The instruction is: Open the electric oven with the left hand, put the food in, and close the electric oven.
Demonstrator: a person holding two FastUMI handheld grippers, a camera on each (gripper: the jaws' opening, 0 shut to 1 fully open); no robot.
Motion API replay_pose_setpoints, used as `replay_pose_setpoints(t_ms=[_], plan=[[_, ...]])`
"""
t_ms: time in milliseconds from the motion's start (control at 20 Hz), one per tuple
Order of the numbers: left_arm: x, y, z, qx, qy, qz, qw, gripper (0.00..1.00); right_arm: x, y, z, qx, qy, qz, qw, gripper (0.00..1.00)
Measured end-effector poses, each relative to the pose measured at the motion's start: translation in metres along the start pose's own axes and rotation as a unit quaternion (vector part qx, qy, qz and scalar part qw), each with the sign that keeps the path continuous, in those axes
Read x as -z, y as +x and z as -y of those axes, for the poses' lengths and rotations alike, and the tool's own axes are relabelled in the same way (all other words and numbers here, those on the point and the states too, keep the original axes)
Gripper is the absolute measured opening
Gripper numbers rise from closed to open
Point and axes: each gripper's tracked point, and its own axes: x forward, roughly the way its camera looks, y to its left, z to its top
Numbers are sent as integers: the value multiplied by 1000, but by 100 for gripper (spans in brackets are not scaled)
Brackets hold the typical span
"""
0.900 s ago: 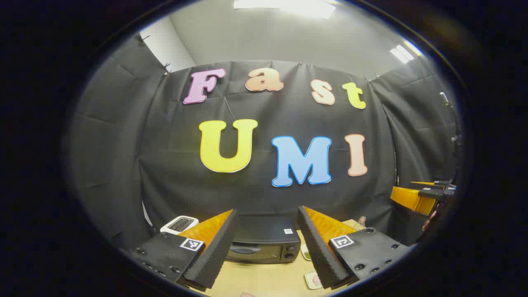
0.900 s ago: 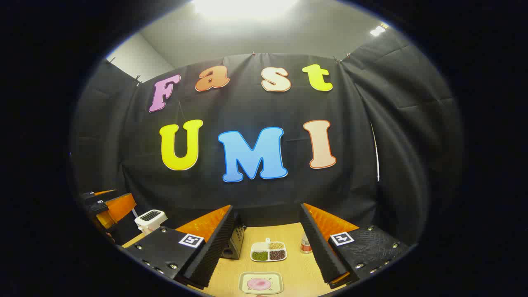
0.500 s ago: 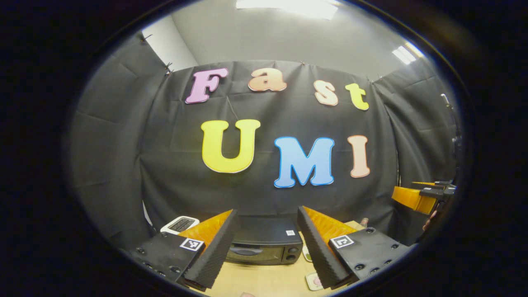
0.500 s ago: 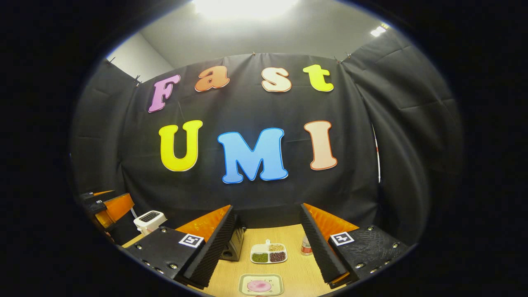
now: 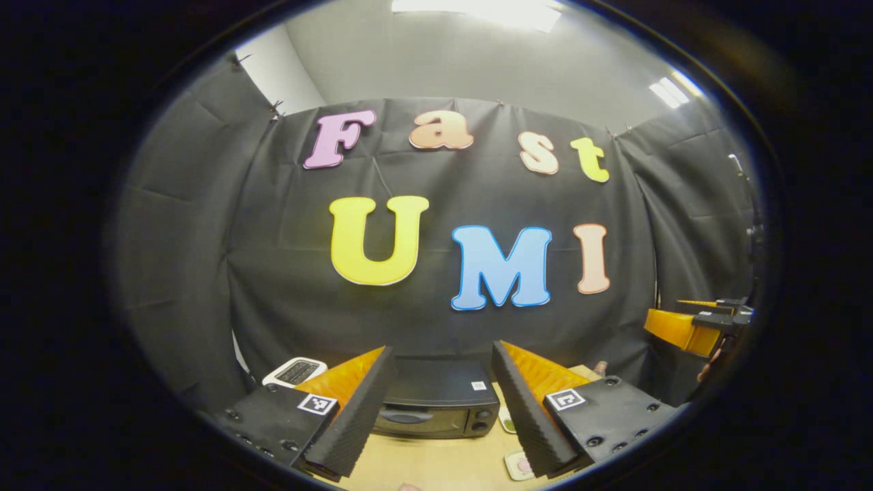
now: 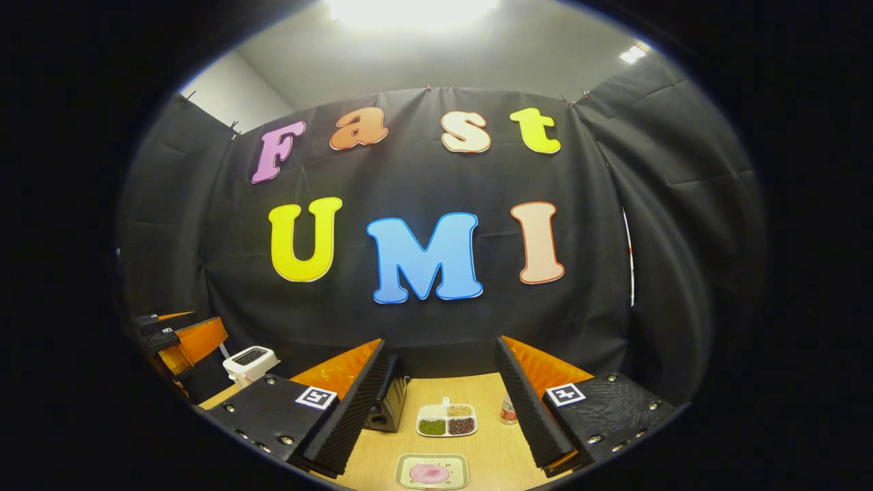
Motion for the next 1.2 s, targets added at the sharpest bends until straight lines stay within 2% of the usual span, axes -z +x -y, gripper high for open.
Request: replay_pose_setpoints(t_ms=[200, 450, 550, 650, 800, 850, 950, 1000, 1050, 1100, 1200], plan=[[24, 13, -10, -1, 5, -29, 1000, 100, 12, 2, -2, -4, -5, -12, 1000, 96], [76, 44, -27, 2, -2, -88, 996, 100, 33, 3, 2, 0, -7, -37, 999, 96], [102, 60, -31, 7, 0, -111, 994, 96, 45, 3, 4, 5, -4, -51, 999, 96], [127, 82, -32, 19, 0, -138, 990, 100, 56, 5, 6, 11, 0, -65, 998, 96], [165, 116, -37, 27, -5, -171, 985, 96, 67, 5, 10, 21, -1, -78, 997, 96], [179, 128, -40, 27, -5, -186, 982, 100, 70, 5, 11, 24, -2, -81, 996, 96], [207, 146, -49, 24, 4, -209, 978, 92, 75, 5, 14, 30, -6, -86, 996, 96], [222, 155, -52, 22, 12, -219, 976, 100, 77, 5, 16, 34, -7, -88, 996, 96], [233, 163, -57, 18, 18, -226, 974, 96, 79, 4, 17, 37, -9, -90, 995, 96], [243, 171, -58, 16, 16, -234, 972, 100, 83, 4, 20, 41, -11, -93, 995, 96], [260, 183, -60, 16, 10, -245, 969, 96, 87, 4, 23, 47, -14, -99, 994, 96]])
